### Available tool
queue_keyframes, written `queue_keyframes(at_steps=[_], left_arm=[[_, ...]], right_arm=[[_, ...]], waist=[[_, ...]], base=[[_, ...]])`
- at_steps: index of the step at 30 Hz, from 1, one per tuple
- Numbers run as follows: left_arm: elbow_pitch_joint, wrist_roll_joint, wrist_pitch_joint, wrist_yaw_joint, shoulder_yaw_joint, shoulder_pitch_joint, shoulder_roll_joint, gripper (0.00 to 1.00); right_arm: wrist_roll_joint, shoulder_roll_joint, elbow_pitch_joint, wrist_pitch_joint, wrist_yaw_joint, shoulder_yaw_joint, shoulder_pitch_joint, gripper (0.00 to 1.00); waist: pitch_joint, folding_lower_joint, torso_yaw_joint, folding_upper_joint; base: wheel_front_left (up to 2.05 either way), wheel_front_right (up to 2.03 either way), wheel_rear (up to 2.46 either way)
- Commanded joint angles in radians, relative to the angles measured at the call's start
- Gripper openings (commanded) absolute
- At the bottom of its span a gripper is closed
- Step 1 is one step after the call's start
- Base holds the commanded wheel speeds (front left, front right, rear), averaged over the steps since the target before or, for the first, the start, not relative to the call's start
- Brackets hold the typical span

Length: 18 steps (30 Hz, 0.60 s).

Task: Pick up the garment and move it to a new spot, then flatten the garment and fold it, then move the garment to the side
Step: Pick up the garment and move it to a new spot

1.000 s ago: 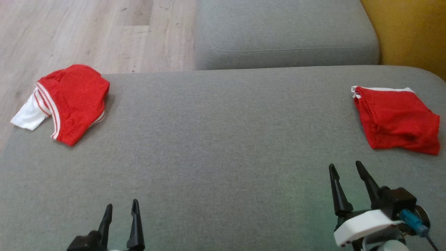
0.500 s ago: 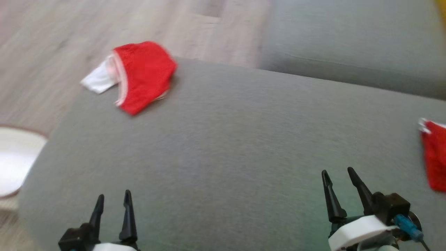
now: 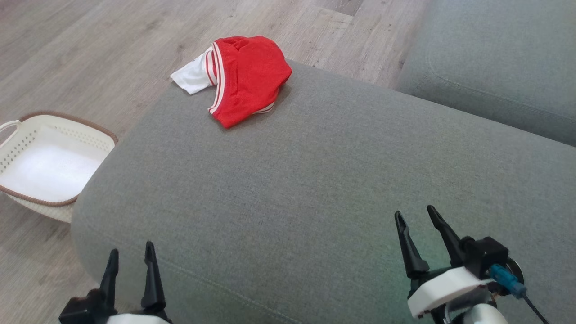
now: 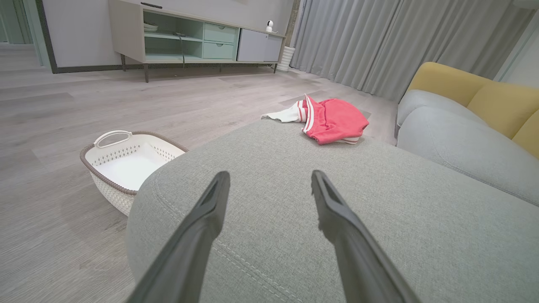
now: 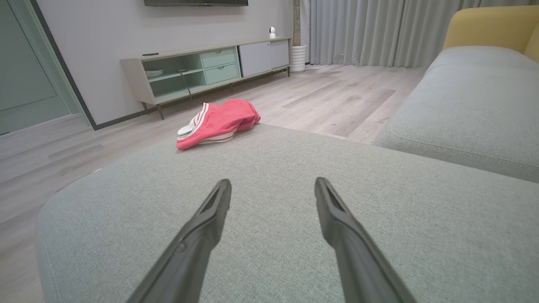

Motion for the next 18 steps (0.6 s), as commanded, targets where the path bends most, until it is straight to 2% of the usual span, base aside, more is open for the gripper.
queue_keyframes(at_steps=[1, 7, 12, 18], left_arm=[[-0.035, -0.001, -0.013, 0.006, 0.042, -0.029, 0.014, 1.0], [-0.033, -0.003, -0.014, 0.0, 0.045, -0.022, 0.017, 1.0], [-0.047, -0.006, 0.005, -0.013, 0.053, -0.048, 0.046, 1.0], [-0.093, 0.001, 0.042, -0.04, 0.125, -0.177, 0.16, 1.0]], right_arm=[[0.001, -0.006, -0.023, -0.013, 0.007, 0.026, -0.042, 1.0], [0.002, -0.006, -0.021, -0.024, 0.007, 0.016, -0.029, 1.0], [-0.006, -0.006, -0.033, -0.027, 0.007, -0.017, 0.002, 1.0], [-0.039, -0.006, -0.094, -0.007, 0.007, -0.031, -0.003, 1.0]], waist=[[0.001, -0.0001, 0.0, -0.0001], [0.002, -0.0001, 0.002, -0.0001], [0.011, -0.0001, -0.002, -0.0001], [0.082, -0.0001, -0.054, -0.0001]], base=[[0.0, 0.0, 0.0], [0.0, 0.0, 0.0], [0.0, 0.0, 0.0], [0.0, 0.0, 0.0]])
